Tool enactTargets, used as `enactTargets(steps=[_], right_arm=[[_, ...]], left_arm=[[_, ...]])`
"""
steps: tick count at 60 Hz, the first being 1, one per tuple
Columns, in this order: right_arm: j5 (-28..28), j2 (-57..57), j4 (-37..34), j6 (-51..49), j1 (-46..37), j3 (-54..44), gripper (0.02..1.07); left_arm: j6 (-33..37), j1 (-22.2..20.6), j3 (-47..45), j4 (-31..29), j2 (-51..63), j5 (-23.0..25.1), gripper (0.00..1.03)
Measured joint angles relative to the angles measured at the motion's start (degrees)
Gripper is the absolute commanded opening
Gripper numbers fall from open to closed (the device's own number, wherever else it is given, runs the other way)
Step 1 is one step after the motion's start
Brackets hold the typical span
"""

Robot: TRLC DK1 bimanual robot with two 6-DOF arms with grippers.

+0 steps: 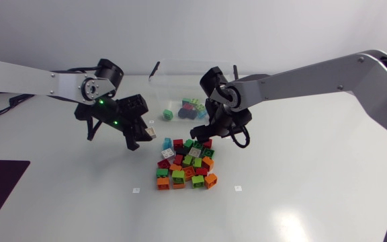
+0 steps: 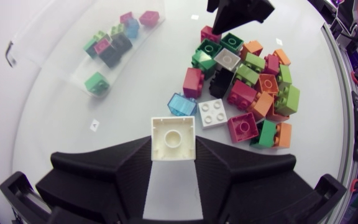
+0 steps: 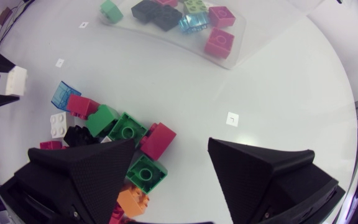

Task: Place the duplo bricks in the container

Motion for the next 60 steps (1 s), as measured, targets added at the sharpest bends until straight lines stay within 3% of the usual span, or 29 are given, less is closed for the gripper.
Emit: enactTargets(steps=[26, 32, 60], right_arm=[[0.7, 3.2, 0.0, 0.6, -1.2, 1.8, 0.79], [0.8, 3.2, 0.0, 0.6, -1.6, 1.8, 0.68], [-0.3, 5.4, 0.2, -0.7, -0.8, 1.8, 0.66]], left_arm=[[-3.8, 0.1, 2.3, -1.4, -9.8, 1.0, 0.22], [-6.1, -0.2, 5.2, -1.4, -9.8, 1.1, 0.22], [-20.3, -2.5, 20.5, 6.2, -3.3, 1.9, 0.22]])
